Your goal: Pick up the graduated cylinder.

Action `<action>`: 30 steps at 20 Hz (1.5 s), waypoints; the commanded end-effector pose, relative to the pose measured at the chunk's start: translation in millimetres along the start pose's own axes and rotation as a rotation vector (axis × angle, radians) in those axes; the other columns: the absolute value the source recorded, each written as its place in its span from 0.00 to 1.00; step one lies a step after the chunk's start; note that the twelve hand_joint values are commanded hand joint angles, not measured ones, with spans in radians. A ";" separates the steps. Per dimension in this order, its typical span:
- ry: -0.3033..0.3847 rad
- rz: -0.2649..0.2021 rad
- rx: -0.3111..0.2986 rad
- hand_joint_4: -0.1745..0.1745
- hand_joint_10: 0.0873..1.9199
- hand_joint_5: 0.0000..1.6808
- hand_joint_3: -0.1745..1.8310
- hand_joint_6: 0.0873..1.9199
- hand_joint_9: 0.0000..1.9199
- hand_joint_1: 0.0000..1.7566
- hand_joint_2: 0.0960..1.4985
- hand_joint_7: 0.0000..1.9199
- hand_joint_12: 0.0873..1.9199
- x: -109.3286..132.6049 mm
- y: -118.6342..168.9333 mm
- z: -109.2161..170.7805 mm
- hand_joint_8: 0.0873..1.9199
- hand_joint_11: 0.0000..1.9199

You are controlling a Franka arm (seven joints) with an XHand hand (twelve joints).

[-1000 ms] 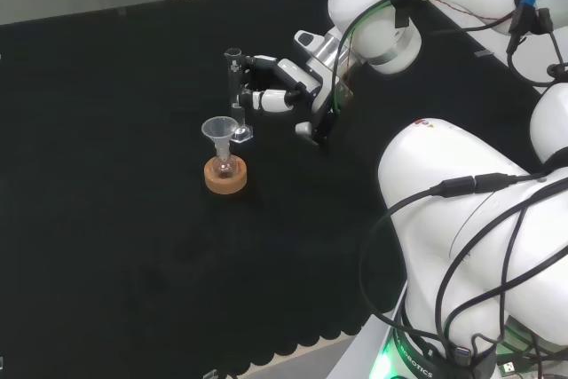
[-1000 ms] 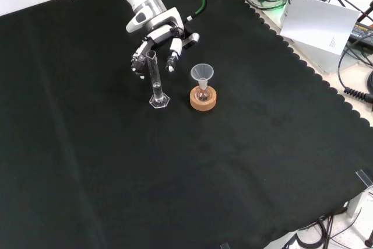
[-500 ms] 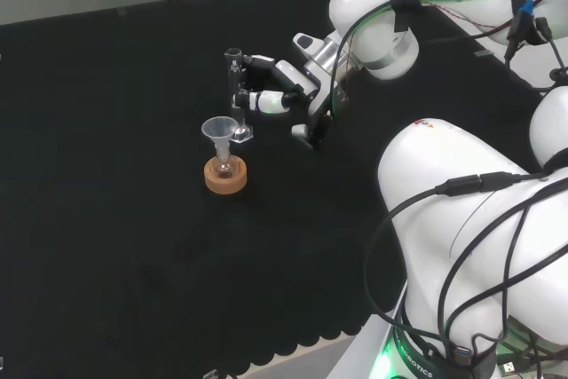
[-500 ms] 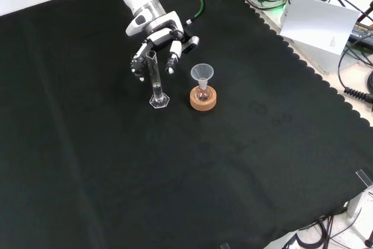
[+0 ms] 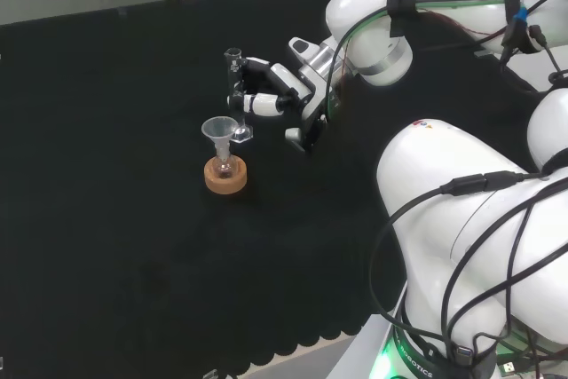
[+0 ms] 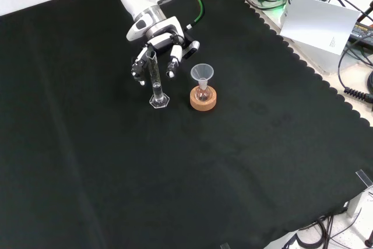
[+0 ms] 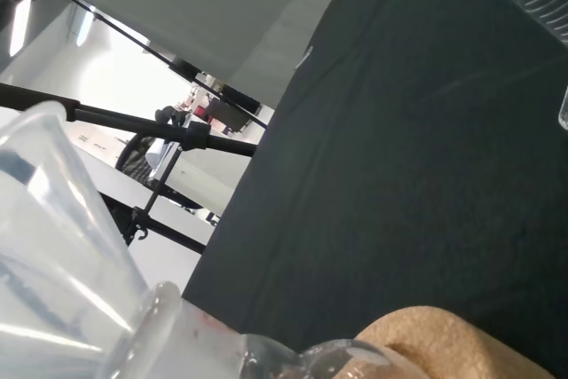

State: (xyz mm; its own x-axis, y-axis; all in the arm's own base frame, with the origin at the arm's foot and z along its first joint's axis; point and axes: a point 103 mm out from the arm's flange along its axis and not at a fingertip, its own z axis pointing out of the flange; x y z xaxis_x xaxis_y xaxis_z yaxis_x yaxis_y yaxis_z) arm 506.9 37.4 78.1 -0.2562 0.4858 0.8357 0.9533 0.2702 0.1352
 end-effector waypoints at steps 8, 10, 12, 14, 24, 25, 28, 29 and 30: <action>0.035 -0.041 -0.015 0.52 0.26 0.27 0.00 0.00 0.34 0.57 0.64 0.22 0.66 2.8 2.9 3.0 0.29 0.23; 0.037 -0.043 -0.011 0.52 0.26 0.27 0.00 0.00 0.34 0.57 0.64 0.22 0.65 2.7 3.6 3.1 0.29 0.23; 0.040 -0.043 -0.009 0.51 0.26 0.28 0.00 0.00 0.34 0.57 0.64 0.22 0.65 1.9 3.8 3.7 0.29 0.23; 0.035 -0.041 -0.005 0.52 0.26 0.28 0.00 0.00 0.35 0.58 0.64 0.22 0.65 1.7 5.8 11.0 0.29 0.23; 0.072 -0.048 -0.022 0.52 0.24 0.32 0.00 0.00 0.38 0.59 0.66 0.24 0.63 2.9 5.5 11.6 0.29 0.27; 0.065 -0.048 -0.018 0.52 0.24 0.32 0.00 0.00 0.38 0.59 0.67 0.24 0.63 2.8 6.8 17.2 0.29 0.27; 0.065 -0.047 -0.018 0.52 0.23 0.34 0.00 0.00 0.39 0.59 0.68 0.25 0.62 3.0 7.6 20.0 0.29 0.28; 0.068 -0.046 -0.026 0.52 0.23 0.35 0.00 0.00 0.40 0.59 0.68 0.25 0.61 3.0 7.8 20.0 0.29 0.28; 0.070 -0.045 -0.030 0.52 0.22 0.35 0.00 0.01 0.40 0.60 0.69 0.26 0.61 3.0 7.9 19.5 0.29 0.29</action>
State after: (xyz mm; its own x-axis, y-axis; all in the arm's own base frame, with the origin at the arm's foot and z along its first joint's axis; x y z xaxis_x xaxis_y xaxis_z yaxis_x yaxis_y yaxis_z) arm 510.3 55.8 72.6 -0.2921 0.4154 0.8615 0.9426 0.2776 0.1857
